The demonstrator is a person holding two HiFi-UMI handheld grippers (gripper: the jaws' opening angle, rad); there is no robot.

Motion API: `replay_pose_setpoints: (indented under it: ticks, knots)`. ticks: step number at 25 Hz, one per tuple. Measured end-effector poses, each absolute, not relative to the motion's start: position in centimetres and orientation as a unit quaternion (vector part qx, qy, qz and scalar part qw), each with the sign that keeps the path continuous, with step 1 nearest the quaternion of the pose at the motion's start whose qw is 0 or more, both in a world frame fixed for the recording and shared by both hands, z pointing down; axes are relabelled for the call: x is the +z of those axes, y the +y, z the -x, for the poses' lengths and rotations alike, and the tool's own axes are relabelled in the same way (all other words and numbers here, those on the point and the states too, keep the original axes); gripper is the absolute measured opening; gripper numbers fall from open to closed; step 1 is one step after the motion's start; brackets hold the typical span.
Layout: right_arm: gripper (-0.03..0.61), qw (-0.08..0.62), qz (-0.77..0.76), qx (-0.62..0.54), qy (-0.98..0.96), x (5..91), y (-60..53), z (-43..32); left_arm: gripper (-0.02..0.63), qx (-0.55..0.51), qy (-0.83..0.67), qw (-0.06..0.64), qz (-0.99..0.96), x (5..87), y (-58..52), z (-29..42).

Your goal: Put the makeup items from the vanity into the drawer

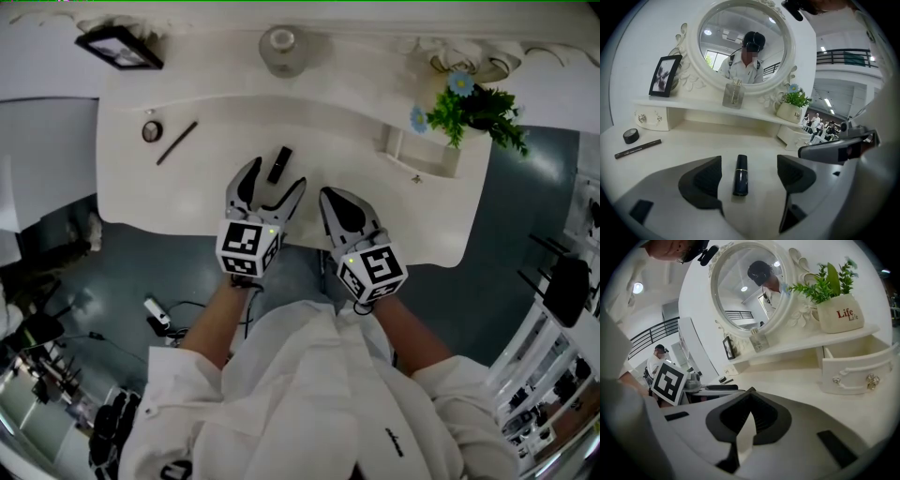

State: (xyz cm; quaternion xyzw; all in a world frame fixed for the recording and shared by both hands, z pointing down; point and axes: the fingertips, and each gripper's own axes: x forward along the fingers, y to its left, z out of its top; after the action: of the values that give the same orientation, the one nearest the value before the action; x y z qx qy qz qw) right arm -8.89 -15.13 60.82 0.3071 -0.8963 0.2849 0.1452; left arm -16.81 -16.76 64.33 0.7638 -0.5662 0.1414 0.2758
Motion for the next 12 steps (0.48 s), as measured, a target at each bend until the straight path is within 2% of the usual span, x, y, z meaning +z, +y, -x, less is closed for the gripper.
replay_pose_setpoints:
  ticks: [12]
  knots:
    - [0.016,0.144,-0.312,0.303,-0.889,61.8,-15.1,8.8,0.377,0.180,-0.570,0.285,-0.749,65.9,-17.5,17.1]
